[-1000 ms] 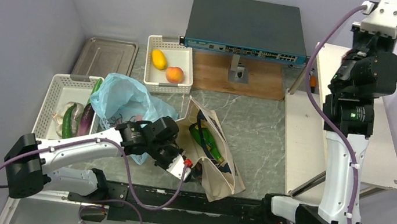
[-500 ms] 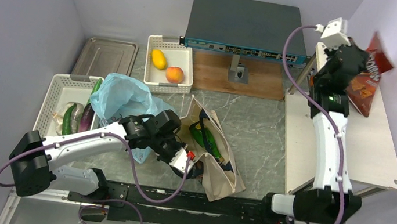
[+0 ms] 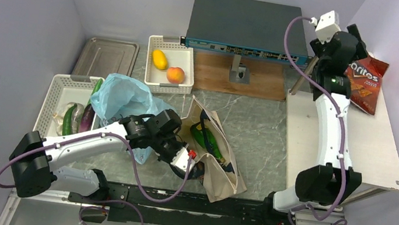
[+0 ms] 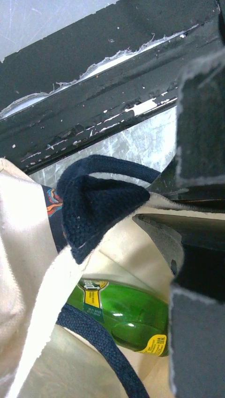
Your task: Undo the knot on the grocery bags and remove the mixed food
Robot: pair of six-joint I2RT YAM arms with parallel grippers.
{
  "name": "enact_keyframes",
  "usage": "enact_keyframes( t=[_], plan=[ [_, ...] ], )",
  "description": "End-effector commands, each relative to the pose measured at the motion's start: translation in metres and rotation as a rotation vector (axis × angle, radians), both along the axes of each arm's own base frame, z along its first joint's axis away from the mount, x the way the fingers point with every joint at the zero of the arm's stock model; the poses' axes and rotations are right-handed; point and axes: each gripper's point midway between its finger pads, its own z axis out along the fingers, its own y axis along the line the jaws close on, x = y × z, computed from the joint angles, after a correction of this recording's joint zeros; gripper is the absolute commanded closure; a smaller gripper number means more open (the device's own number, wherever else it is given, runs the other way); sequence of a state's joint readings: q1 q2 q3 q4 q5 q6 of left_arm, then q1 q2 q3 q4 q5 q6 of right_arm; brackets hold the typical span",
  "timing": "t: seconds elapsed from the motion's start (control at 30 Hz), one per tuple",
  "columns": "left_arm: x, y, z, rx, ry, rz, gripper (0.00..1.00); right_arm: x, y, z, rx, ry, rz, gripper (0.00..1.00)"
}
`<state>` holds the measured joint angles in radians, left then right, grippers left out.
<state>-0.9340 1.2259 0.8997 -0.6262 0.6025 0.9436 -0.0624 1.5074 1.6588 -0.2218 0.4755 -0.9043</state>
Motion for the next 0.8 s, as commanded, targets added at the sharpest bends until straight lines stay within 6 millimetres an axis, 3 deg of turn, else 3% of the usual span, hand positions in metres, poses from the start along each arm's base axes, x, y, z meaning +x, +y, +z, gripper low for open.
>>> enact_keyframes(
  t=[0.0,0.1,0.2,0.33,0.47,0.7,0.77],
  plan=[
    [0.02,-0.018,0.039,-0.12,-0.086,0.035,0.82,-0.022,0.073,0.027,0.29,-0.053,0.266,0.12],
    [0.022,-0.024,0.051,-0.169,-0.112,0.032,0.83,-0.046,0.152,0.015,0.497,0.028,0.53,0.05],
    [0.023,-0.027,0.058,-0.188,-0.126,0.019,0.82,-0.084,0.229,0.001,0.732,0.161,0.792,0.03],
    [0.027,-0.031,0.069,-0.204,-0.154,0.014,0.81,-0.141,0.301,-0.044,0.958,0.446,0.996,0.03],
    [0.032,-0.035,0.08,-0.231,-0.196,0.005,0.82,-0.183,0.326,-0.089,0.954,0.666,1.032,0.04],
    [0.037,-0.036,0.082,-0.227,-0.232,-0.003,0.83,-0.231,0.327,-0.127,0.984,0.866,0.976,0.0],
    [0.039,-0.036,0.084,-0.231,-0.249,-0.003,0.82,-0.236,0.324,-0.14,0.96,0.869,0.931,0.01]
  ],
)
